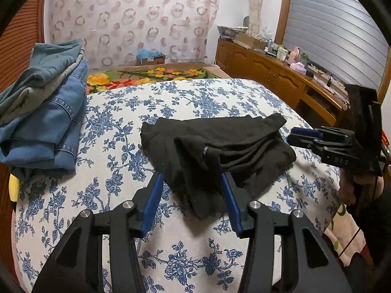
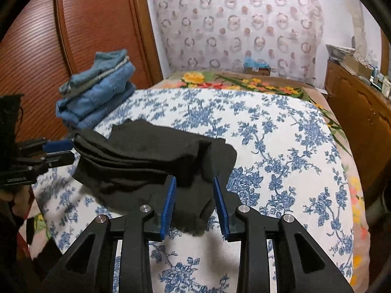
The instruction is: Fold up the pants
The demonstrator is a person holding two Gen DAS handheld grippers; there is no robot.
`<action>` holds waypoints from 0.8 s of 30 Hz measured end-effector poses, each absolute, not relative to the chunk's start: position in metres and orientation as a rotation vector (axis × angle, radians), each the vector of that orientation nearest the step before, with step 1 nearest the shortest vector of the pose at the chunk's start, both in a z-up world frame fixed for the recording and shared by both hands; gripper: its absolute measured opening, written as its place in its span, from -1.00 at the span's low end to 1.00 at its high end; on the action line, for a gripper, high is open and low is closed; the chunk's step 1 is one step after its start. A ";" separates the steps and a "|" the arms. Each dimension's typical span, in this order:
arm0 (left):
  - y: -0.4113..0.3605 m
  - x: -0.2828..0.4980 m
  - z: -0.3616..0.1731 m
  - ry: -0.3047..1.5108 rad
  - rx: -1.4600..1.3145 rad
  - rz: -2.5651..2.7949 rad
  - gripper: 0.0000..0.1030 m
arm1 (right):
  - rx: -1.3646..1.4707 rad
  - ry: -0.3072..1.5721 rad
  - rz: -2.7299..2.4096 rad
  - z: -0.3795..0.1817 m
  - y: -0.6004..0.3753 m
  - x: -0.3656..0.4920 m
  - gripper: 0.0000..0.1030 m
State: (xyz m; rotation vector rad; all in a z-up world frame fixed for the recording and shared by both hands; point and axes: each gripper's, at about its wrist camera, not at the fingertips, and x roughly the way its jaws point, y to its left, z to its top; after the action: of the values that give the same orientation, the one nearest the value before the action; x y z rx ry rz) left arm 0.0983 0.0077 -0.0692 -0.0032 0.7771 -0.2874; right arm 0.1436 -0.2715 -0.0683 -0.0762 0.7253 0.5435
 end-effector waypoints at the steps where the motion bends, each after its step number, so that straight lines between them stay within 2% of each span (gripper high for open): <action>1: 0.007 0.100 -0.070 0.782 0.002 -0.287 -0.03 | -0.081 0.735 0.548 -0.069 -0.268 0.149 -0.37; 11: -0.003 0.150 -0.082 0.821 0.055 -0.241 -0.03 | -0.198 0.763 0.566 -0.070 -0.237 0.189 -0.39; 12: -0.004 0.154 -0.082 0.822 0.057 -0.233 -0.03 | -0.195 0.767 0.567 -0.070 -0.237 0.194 -0.57; 13: -0.004 0.158 -0.082 0.823 0.058 -0.229 -0.03 | -0.189 0.773 0.576 -0.070 -0.236 0.198 -0.89; 24: 0.005 0.168 -0.091 0.839 0.021 -0.183 -0.03 | -0.041 0.708 0.558 -0.062 -0.256 0.216 -1.00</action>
State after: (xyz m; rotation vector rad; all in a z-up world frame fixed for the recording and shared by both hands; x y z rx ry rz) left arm 0.1680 0.0052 -0.0906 0.0212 0.8388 -0.1834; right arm 0.2160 -0.2562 -0.0615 -0.0405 0.7075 0.5582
